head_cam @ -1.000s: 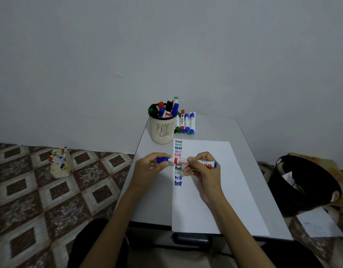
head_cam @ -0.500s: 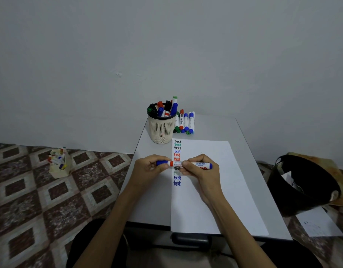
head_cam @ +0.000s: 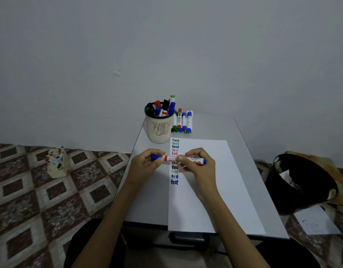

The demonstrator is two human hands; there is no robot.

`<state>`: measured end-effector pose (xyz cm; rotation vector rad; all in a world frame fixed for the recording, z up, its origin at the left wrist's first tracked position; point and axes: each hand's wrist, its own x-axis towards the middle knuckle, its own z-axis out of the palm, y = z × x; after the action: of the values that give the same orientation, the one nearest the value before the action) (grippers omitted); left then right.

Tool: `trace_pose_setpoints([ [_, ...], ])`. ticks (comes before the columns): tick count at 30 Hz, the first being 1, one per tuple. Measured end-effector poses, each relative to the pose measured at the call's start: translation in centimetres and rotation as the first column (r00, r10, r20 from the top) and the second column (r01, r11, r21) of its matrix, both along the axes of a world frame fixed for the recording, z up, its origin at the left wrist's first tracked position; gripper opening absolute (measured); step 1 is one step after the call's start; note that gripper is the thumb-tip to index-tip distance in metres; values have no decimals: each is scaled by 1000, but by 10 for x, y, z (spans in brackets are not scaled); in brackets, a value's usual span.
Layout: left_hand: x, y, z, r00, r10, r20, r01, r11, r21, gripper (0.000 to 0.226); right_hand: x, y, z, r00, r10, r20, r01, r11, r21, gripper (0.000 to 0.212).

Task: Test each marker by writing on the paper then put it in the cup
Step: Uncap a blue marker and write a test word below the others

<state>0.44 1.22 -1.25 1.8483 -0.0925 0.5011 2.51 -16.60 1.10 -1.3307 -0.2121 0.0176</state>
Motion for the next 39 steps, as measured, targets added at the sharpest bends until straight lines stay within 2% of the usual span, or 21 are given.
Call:
trace_pose_setpoints([
  [3,0,2,1,1000,15,-9,-16,994,-105,19,7,-7,13,992,124,34,-119,984,-130,6],
  [5,1,2,0,1000,22,-6,-23,992,-127,19,16,-10,21,977,196,88,-148,912,-383,14],
  [6,1,2,0,1000,17,-6,-17,992,-125,19,21,-9,24,968,225,111,-132,830,-541,19],
  [8,1,1,0,1000,-3,2,4,996,-93,20,28,-4,29,942,298,153,-49,573,-818,29],
  [10,2,1,-2,1000,-3,7,3,997,-79,22,33,2,35,904,395,161,22,333,-943,34],
  [12,4,1,-4,1000,15,-13,-16,995,-102,26,38,7,41,881,455,129,17,241,-970,28],
  [14,6,1,-7,998,-3,-56,-5,990,-138,39,45,8,49,868,474,149,33,245,-969,22],
  [16,7,0,-11,997,-29,-76,22,996,-92,49,55,9,61,867,424,260,106,353,-930,19],
  [18,9,-3,-14,998,-4,-65,12,993,119,53,63,11,77,864,273,424,207,574,-792,21],
  [20,11,-5,-17,1000,22,-10,-17,927,375,53,70,16,94,816,116,566,282,774,-566,38],
  [22,14,-6,-21,998,20,61,-50,834,549,47,77,24,110,756,28,654,325,851,-413,58],
  [24,15,-6,-23,996,24,86,-71,794,604,42,85,36,123,722,-18,692,342,878,-334,67],
  [28,15,-6,-23,996,36,79,-77,784,616,40,101,61,131,661,-83,746,421,864,-277,66],
  [31,18,-5,-22,997,31,73,-70,778,625,40,110,74,121,659,-56,750,461,818,-344,61],
  [33,18,-4,-23,997,32,68,-68,776,627,40,116,79,107,659,6,752,505,737,-449,53],
  [36,19,-4,-24,998,31,59,-61,777,626,40,121,78,83,631,86,771,593,587,-551,28],
  [39,20,-4,-24,997,30,65,-64,784,617,38,122,75,69,582,119,805,633,555,-540,17],
])
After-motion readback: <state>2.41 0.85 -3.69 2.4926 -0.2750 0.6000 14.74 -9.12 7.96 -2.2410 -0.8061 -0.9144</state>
